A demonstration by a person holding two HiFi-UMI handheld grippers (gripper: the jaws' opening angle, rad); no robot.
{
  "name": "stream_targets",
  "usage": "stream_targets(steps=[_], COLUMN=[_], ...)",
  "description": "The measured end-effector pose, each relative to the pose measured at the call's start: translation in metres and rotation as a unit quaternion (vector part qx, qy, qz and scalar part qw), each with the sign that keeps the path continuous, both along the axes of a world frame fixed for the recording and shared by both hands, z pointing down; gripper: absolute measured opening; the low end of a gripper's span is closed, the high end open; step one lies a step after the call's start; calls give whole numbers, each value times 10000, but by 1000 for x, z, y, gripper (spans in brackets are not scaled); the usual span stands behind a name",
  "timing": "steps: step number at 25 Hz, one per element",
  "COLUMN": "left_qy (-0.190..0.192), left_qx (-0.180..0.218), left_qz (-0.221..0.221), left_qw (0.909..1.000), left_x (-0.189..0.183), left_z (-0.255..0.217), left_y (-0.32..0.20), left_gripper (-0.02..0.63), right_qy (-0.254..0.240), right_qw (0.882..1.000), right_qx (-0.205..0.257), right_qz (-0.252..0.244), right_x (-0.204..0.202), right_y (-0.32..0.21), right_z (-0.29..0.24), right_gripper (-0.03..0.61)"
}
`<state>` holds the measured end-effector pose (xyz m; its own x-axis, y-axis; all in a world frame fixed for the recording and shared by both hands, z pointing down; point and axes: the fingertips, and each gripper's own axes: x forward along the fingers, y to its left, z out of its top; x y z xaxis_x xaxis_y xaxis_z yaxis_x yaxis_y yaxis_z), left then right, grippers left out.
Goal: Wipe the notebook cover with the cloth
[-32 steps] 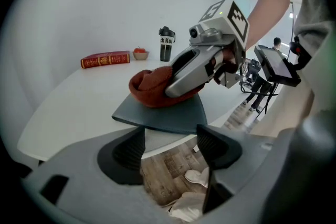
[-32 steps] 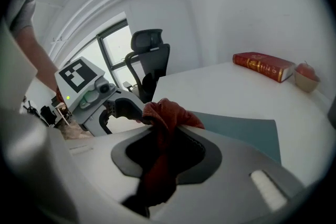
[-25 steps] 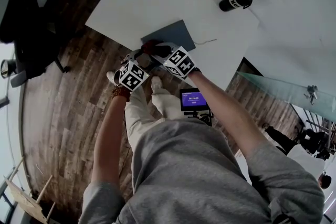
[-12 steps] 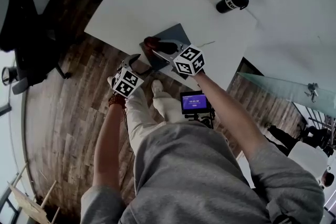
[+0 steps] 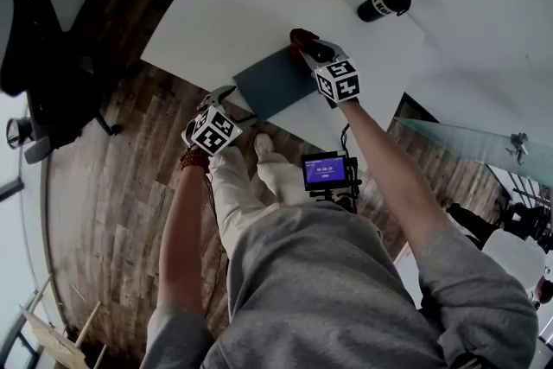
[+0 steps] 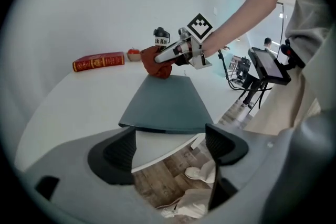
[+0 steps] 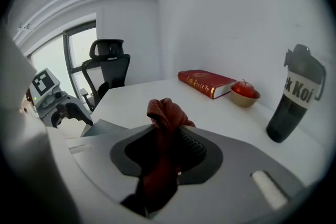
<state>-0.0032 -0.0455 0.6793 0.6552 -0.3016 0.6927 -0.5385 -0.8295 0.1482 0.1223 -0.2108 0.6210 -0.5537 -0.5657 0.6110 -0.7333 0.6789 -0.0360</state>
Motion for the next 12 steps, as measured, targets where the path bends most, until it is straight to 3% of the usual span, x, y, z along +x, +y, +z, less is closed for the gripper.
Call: stream_targets(steps=[4,12], left_qy=[-299,-343], left_qx=[-85,-63], left_qz=[64,18], left_qw=[9995,9994], left_x=[3,4], left_z=[10,11], left_y=[0,0], left_gripper=[428,430], right_qy=[77,179], right_qw=[9998,9980], right_qx=[-201,-371], right_qz=[-36,-474], right_x=[-11,-44], right_y=[2,28], right_z=[15,24], right_gripper=[114,101])
